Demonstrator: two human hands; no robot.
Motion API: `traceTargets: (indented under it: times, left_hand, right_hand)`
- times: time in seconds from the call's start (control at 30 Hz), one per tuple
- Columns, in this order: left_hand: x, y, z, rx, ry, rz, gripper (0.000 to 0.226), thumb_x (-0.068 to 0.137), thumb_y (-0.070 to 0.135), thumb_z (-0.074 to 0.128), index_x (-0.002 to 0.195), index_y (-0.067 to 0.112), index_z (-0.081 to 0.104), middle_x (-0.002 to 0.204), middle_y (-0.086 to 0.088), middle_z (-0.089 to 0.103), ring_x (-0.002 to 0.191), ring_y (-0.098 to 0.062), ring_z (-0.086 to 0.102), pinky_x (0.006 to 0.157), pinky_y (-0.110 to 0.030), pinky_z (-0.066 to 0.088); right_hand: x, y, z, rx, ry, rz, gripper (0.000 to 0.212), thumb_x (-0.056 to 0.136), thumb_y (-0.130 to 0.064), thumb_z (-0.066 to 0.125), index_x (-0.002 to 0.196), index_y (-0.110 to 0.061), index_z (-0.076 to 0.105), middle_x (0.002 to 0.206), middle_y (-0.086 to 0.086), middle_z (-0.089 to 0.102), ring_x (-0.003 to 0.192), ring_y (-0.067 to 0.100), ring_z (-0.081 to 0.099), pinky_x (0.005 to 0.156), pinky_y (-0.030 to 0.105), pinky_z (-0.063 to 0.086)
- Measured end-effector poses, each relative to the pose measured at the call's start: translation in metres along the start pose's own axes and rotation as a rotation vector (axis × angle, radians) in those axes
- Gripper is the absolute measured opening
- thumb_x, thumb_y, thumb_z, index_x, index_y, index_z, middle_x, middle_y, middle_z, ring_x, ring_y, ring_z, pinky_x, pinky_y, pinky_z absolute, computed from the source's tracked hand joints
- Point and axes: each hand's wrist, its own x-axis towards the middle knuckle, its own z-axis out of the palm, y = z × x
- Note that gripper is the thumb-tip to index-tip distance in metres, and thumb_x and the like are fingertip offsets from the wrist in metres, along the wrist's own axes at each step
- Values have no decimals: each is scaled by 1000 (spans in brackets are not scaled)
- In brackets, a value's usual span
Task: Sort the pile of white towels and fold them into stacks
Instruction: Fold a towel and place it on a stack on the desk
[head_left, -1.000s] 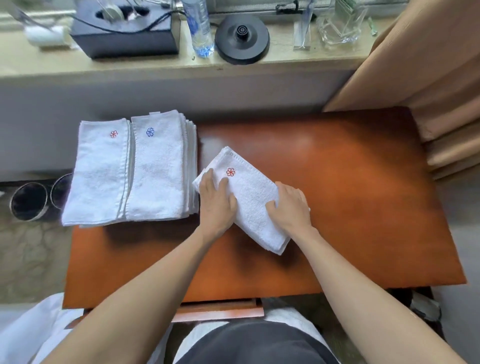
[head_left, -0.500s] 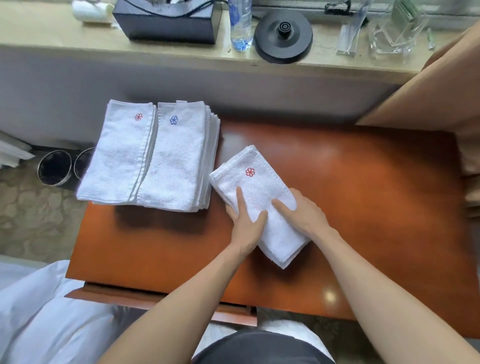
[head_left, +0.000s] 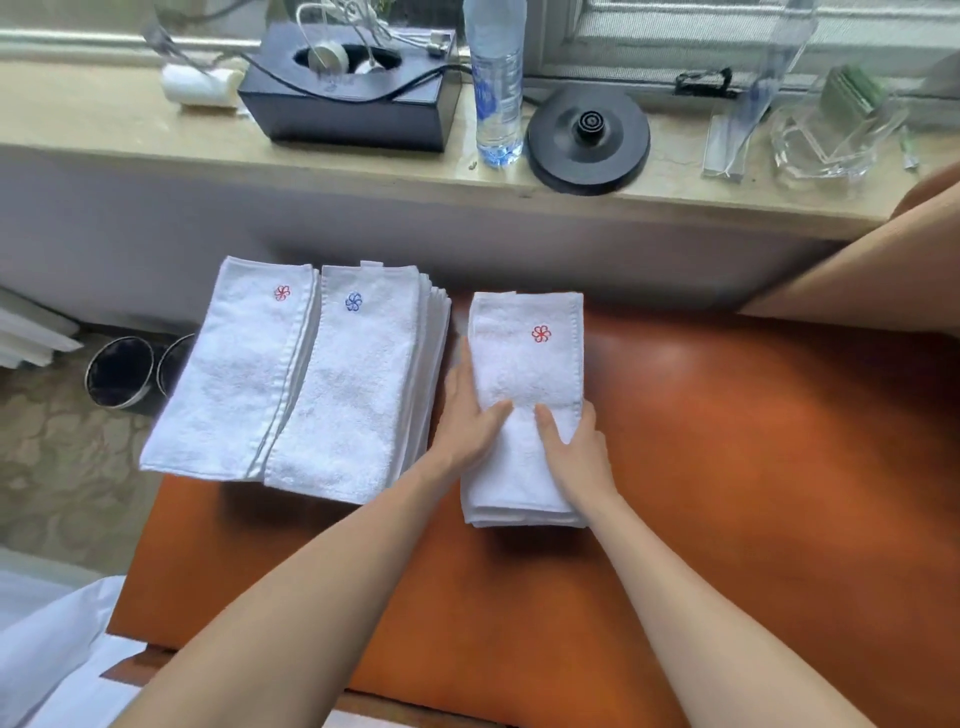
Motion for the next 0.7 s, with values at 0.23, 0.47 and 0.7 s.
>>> traceTargets:
  times: [0.23, 0.47, 0.7]
  left_hand:
    - [8, -8, -12, 95, 29, -109, 78, 105, 46, 46, 164, 35, -4, 166, -2, 32, 149, -23, 37, 114, -31, 28]
    - [5, 1, -27, 85, -59, -129, 81, 106, 41, 49, 165, 25, -5, 164, 3, 35, 146, -20, 41, 106, -22, 26]
    - [-31, 25, -57, 169, -58, 55, 50, 98, 6, 50, 147, 12, 45, 146, -2, 54, 124, 2, 47, 105, -10, 36]
  right_hand:
    - [12, -19, 30, 72, 1, 40, 87, 92, -77, 48, 160, -33, 16, 150, 14, 44, 139, 37, 41, 116, 48, 36]
    - [12, -21, 31, 67, 13, 15, 89, 90, -77, 52, 159, -28, 24, 149, 10, 50, 136, 34, 49, 115, 48, 40]
    - [-9, -42, 24, -154, 124, -83, 86, 101, -52, 52, 164, -12, 8, 164, 13, 25, 152, 32, 23, 123, 47, 25]
